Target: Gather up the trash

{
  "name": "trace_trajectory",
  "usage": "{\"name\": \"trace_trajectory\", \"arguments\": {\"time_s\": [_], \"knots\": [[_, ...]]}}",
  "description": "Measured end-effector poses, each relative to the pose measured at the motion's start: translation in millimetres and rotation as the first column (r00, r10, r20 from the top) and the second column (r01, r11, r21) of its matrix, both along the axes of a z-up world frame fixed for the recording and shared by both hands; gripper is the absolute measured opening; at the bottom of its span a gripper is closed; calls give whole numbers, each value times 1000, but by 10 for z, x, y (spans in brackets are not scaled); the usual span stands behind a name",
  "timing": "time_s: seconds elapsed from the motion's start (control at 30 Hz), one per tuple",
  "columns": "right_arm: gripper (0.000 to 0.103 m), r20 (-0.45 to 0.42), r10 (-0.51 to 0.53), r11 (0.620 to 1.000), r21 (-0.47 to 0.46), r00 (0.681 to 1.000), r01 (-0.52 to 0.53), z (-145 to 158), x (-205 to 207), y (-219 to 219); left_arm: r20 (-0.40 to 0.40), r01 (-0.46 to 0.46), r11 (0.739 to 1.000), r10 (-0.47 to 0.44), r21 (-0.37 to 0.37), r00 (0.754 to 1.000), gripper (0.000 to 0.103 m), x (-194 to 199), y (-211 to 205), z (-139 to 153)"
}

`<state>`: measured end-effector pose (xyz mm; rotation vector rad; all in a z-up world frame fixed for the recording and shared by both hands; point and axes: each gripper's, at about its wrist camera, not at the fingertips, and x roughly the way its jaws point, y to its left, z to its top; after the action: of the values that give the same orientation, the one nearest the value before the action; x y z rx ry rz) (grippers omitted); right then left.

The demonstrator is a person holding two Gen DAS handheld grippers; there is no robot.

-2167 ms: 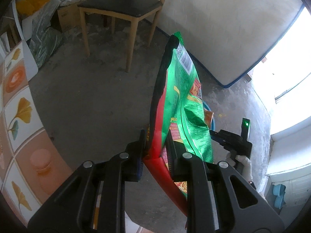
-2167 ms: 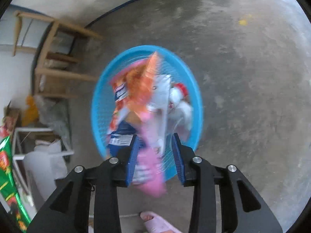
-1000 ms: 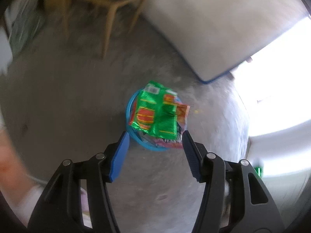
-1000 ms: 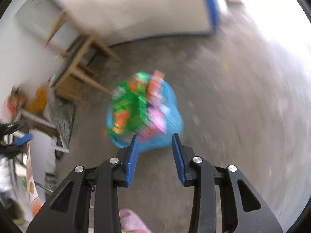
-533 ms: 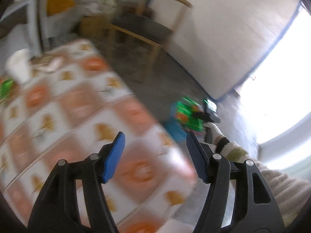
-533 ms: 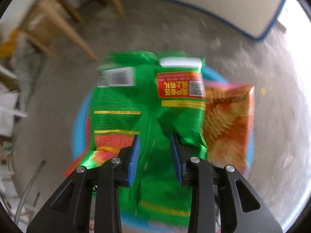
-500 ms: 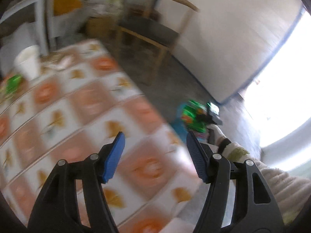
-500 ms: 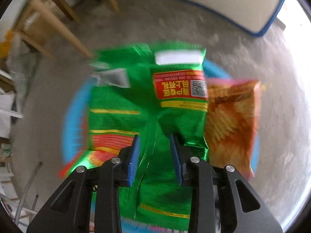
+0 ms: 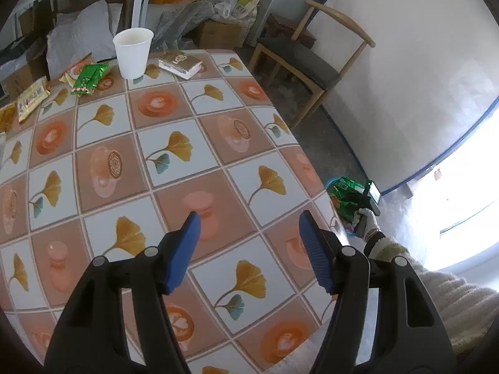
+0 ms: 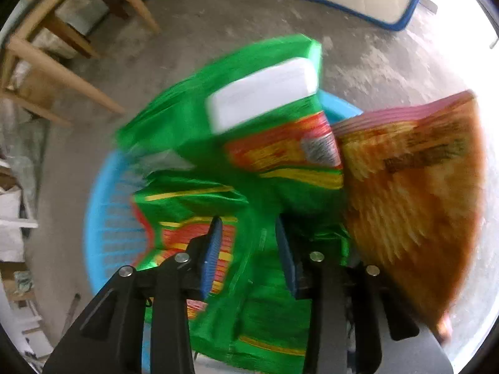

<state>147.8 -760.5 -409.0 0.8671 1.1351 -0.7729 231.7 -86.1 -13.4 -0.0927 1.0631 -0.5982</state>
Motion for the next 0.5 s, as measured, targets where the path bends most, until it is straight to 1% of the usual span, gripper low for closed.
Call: {"name": "trace_trajectory", "arguments": {"time_s": [0.13,0.23,0.33,0.43,0.47,0.5], "knots": [[41,92,10,1000,20,996,-12,312,-204,135,2,16,999,-16,-35,1000,62,-61,-3,-16],[41,166,16,998,56,986,-26,520,-332,176,36,39,998,-37,-48,999,62,-167,4,42],[41,233,21,998,46,972,-32,836,-503,293,65,58,996,-54,-61,996,62,-290,31,105],[41,325,30,999,33,945,-43,1236,-669,408,93,68,994,-60,-82,994,63,-432,95,166],[41,366,47,998,19,929,-57,1428,-754,499,112,68,994,-58,-88,992,64,-499,122,193],[41,397,74,997,-4,915,-79,1631,-840,612,126,65,994,-54,-88,991,67,-536,142,207]]}}
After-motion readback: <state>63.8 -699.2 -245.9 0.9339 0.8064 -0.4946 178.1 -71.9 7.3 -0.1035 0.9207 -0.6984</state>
